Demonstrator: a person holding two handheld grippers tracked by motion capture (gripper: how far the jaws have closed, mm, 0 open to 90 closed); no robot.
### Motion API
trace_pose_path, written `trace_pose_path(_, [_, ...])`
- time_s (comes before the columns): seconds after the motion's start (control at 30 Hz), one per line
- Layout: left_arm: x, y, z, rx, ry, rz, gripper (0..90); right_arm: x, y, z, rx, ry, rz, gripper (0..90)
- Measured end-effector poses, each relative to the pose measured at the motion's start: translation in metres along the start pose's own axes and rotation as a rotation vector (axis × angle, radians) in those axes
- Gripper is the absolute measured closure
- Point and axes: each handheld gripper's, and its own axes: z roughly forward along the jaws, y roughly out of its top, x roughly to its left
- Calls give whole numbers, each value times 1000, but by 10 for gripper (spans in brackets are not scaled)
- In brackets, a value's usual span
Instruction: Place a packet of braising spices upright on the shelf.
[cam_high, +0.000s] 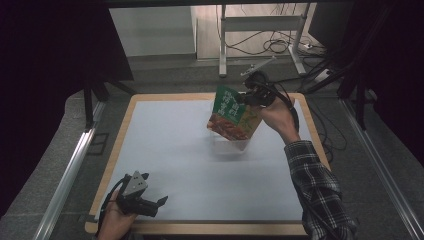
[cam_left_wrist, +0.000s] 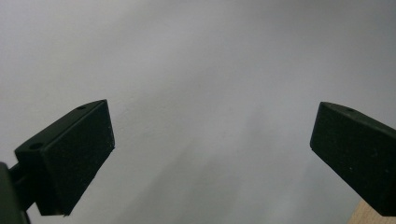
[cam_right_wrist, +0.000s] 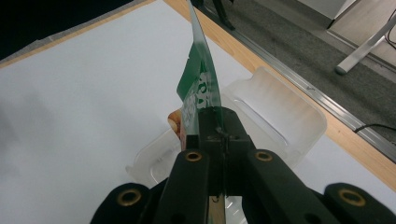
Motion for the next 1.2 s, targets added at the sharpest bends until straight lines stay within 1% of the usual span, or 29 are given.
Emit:
trace_pose_path(0.13, [-1, 0, 0, 4, 1, 3, 0, 1, 0, 4, 9, 3, -2, 888])
trace_pose_path(0.27, [-1, 0, 1, 7, 3, 5, 0, 6, -1, 16, 30, 2, -15, 886])
trace_pose_path(0.3, [-1, 0, 1, 7, 3, 5, 0, 7, -1, 18, 33, -5, -20, 886])
trace_pose_path(0.5, [0, 0, 1, 7, 1, 3, 0, 10, 2, 30, 22, -2, -23, 887])
trace_pose_path(0.53, [0, 0, 1, 8, 2, 4, 0, 11, 2, 31, 22, -5, -20, 888])
trace_pose_path(0.63, [-1, 0, 1, 8, 4, 7, 0, 12, 1, 34, 24, -32, -35, 887])
trace_pose_path(0.77, [-1, 0, 1, 7, 5, 6, 0, 9, -2, 33, 19, -27, -11, 884])
trace_pose_path(0.83, [0, 0, 1, 7, 6, 4, 0, 7, -1, 32, 17, -20, -25, 856])
trace_pose_path(0.87, [0, 0, 1, 7, 6, 4, 0, 8, -1, 31, 16, -16, -35, 827])
trace_pose_path(0.93, [0, 0, 1, 7, 8, 3, 0, 9, 0, 31, 14, -25, -57, 780])
trace_pose_path(1.0, [0, 0, 1, 7, 7, 3, 0, 10, -1, 31, 3, -30, -70, 732])
trace_pose_path(1.1, [0, 0, 1, 6, 7, 4, 0, 10, -1, 30, -13, -36, -69, 676])
trace_pose_path(1.17, [0, 0, 1, 7, 7, 4, 0, 9, 0, 28, -23, -46, -69, 612])
trace_pose_path(1.2, [0, 0, 1, 8, 7, 2, 0, 9, 0, 27, -29, -52, -77, 581])
